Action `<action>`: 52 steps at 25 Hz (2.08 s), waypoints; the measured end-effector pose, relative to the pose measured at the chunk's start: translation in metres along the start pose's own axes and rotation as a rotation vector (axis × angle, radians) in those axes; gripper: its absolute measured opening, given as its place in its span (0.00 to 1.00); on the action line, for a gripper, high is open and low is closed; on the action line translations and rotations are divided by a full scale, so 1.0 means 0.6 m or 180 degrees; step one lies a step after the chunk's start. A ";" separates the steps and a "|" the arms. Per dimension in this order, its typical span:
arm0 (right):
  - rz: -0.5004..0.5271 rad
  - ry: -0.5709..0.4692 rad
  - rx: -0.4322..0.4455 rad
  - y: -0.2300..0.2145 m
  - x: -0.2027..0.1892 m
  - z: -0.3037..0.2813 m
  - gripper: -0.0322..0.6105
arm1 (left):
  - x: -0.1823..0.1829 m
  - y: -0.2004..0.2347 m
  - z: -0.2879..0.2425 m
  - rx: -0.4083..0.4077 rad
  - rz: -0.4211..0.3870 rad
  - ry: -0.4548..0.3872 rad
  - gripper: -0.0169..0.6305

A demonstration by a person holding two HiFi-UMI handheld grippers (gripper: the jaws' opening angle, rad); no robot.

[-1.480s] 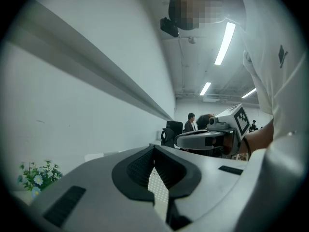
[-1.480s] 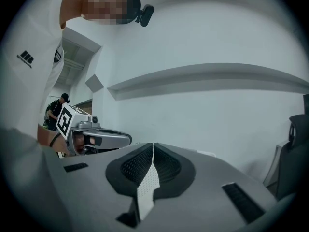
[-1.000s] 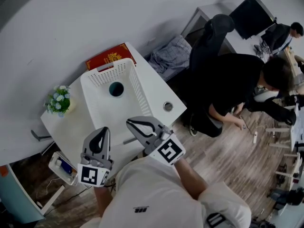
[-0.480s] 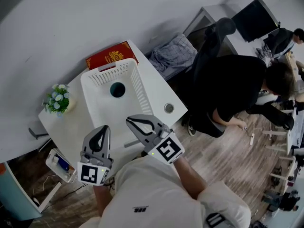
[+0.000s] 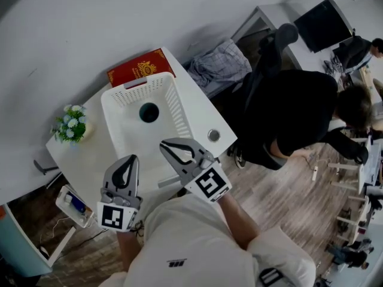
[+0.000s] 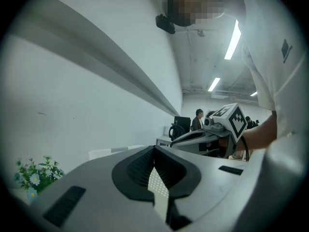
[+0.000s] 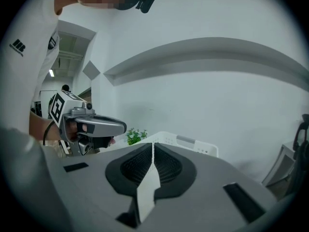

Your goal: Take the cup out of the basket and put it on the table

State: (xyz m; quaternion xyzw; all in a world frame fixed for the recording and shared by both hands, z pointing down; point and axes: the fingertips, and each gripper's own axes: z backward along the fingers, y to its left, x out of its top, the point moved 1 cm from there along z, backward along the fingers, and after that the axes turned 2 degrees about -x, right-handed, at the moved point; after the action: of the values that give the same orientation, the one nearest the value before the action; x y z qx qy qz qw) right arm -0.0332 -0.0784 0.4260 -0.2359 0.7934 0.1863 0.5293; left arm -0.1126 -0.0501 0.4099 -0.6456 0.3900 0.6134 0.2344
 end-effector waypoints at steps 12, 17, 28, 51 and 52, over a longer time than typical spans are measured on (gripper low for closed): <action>0.0278 0.0386 0.0046 -0.015 -0.012 -0.042 0.08 | -0.004 0.023 -0.001 0.0034 0.0045 -0.0014 0.04; 0.0468 0.0510 0.0085 -0.017 -0.014 -0.062 0.08 | -0.005 0.031 0.000 0.0058 0.0069 -0.0032 0.04; 0.0705 0.0975 0.0193 -0.020 -0.061 -0.111 0.19 | -0.006 0.040 -0.001 0.0064 0.0100 -0.0071 0.04; 0.1375 0.2198 0.0195 -0.040 -0.198 -0.213 0.27 | -0.019 0.065 0.008 0.0113 0.0240 -0.0104 0.04; 0.1401 0.2230 0.0196 -0.041 -0.201 -0.215 0.27 | -0.019 0.066 0.007 0.0115 0.0247 -0.0105 0.04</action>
State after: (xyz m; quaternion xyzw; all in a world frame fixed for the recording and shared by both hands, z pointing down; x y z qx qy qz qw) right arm -0.0767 -0.1477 0.5848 -0.0939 0.9622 0.1796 0.1817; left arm -0.1458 -0.0672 0.4271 -0.6154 0.4218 0.6254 0.2286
